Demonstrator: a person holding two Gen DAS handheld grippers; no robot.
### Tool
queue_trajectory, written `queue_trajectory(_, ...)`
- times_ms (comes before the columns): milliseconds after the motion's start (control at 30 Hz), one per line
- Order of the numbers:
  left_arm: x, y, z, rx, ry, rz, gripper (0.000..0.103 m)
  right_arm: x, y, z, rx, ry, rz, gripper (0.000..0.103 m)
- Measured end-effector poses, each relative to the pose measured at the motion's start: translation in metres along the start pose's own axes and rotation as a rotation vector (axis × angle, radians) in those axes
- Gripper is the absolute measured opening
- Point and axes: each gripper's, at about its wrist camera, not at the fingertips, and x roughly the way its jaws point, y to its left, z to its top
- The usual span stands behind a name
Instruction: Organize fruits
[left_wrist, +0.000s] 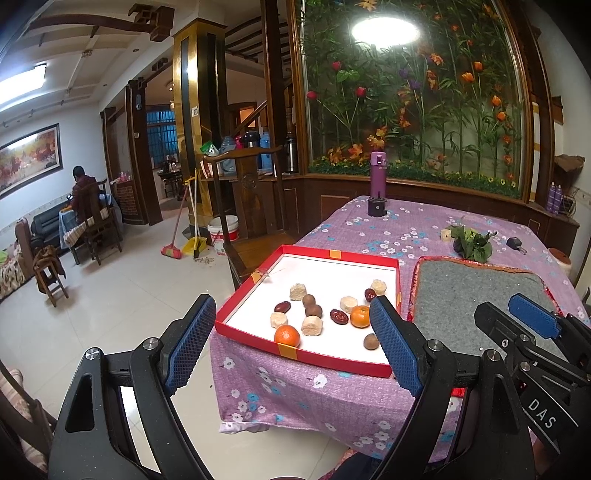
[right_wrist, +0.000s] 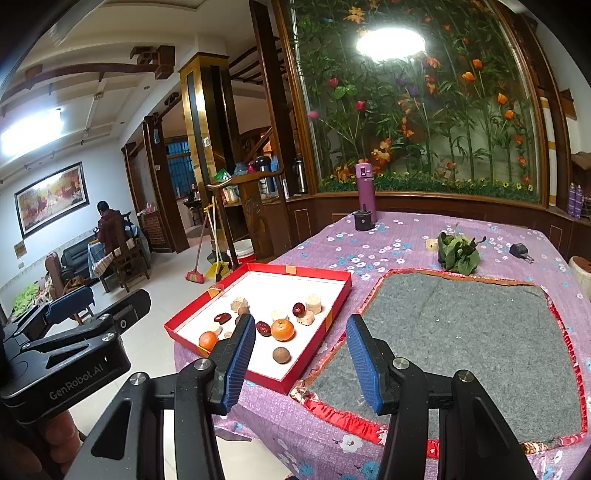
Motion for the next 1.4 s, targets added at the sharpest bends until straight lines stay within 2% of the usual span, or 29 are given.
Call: queue_trajectory(1400,-0.001,-0.0017,-0.0004,-0.001,0.004,-0.003,0.086,0.0032,0.0041,0.0017,-0.012,0.011,0.002,0.049)
